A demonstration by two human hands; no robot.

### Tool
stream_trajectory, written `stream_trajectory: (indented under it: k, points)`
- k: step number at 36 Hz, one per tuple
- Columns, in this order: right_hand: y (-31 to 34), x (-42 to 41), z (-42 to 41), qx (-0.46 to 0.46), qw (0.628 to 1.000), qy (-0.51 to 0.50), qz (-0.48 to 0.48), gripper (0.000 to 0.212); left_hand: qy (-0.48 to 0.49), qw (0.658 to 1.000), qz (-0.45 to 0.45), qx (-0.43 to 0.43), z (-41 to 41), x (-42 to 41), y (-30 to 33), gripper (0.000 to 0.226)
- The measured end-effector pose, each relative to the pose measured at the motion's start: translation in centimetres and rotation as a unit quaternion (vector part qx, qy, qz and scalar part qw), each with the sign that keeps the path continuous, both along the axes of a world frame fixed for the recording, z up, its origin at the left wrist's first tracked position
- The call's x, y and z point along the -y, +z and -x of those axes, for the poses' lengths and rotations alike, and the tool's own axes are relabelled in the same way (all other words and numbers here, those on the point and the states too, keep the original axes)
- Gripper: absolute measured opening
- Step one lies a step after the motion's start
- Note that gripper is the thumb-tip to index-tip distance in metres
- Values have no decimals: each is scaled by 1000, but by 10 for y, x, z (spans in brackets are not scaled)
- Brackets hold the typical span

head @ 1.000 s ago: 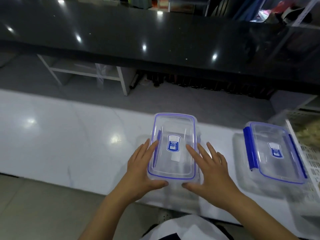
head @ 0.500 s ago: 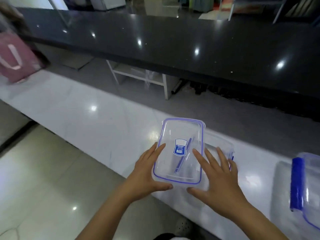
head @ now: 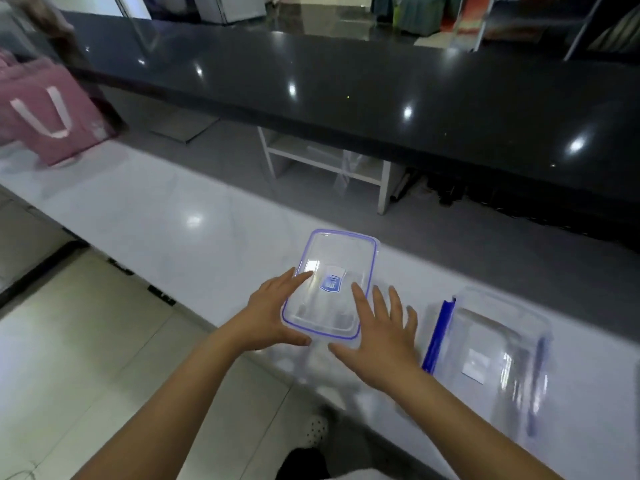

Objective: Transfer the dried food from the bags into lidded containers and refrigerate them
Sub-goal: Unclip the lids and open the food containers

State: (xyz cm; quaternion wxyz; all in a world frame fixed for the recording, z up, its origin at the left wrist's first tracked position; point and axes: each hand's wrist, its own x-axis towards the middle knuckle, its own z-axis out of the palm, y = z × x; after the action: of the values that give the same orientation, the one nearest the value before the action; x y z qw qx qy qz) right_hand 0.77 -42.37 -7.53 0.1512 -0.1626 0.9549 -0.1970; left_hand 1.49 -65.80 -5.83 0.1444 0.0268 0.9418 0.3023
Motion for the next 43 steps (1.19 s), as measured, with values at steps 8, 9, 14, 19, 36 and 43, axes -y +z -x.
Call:
stream_trajectory:
  k: [8, 9, 14, 19, 36, 43]
  points:
    - [-59, 62, 16, 52, 996, -60, -48, 101, -102, 987, 113, 47, 54, 64, -50, 118]
    - [-64, 66, 15, 52, 995, -64, -52, 99, -115, 984, 132, 42, 56, 68, -54, 119]
    - [-76, 75, 12, 38, 994, -77, -68, 96, -139, 977, 163, 21, 58, 79, -73, 118]
    - [-64, 68, 14, 49, 991, -74, -100, 97, -158, 973, 167, 37, 58, 83, -77, 124]
    - [42, -101, -124, -5, 891, -453, -43, 83, -324, 937, -56, -116, 50, -116, -17, 95]
    - [22, -183, -194, 19, 811, -584, -40, 79, -460, 883, -52, -77, -3, -224, -15, 87]
